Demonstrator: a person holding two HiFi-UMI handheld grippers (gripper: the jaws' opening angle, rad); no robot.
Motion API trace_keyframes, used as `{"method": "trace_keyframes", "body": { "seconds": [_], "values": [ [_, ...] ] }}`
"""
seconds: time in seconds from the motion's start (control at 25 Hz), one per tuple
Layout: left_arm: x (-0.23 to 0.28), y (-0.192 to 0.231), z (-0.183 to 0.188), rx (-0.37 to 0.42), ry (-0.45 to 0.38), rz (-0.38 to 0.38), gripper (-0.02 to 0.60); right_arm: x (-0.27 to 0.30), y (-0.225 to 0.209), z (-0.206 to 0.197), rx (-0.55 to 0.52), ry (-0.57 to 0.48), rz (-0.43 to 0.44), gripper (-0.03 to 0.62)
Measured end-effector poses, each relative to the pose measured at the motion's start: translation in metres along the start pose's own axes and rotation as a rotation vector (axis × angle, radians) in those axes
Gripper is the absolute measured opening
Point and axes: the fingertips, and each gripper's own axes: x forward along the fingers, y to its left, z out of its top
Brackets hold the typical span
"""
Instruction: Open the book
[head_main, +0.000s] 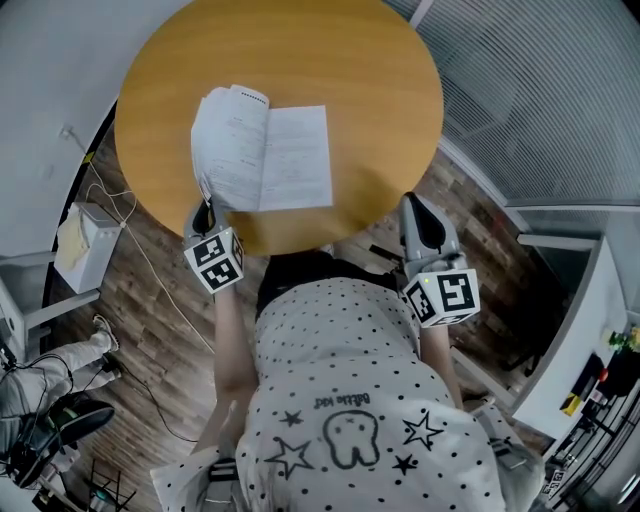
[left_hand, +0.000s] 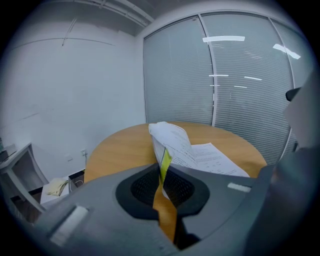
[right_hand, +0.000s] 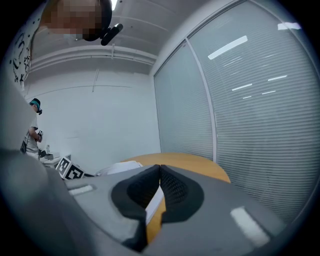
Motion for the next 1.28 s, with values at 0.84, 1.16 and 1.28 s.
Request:
{"method": "trace_keyframes", "body": {
  "seconds": [0.84, 1.16, 1.28],
  "values": [
    [0.021, 0.021, -0.041, -0.022, 0.111, 0.033, 0.025, -0.002, -0.008, 0.005, 0.0, -0.003, -0.049, 0.005],
    [0.035, 0.025, -0.062, -0.008, 0.177, 0.028, 0.028, -0.001, -0.01, 0.008, -0.001, -0.001, -0.071, 0.005],
    [0.039, 0.022, -0.069, 0.014, 0.204, 0.02, 0.031, -0.002, -0.011, 0.008, -0.001, -0.001, -0.076, 0.005]
  ]
}}
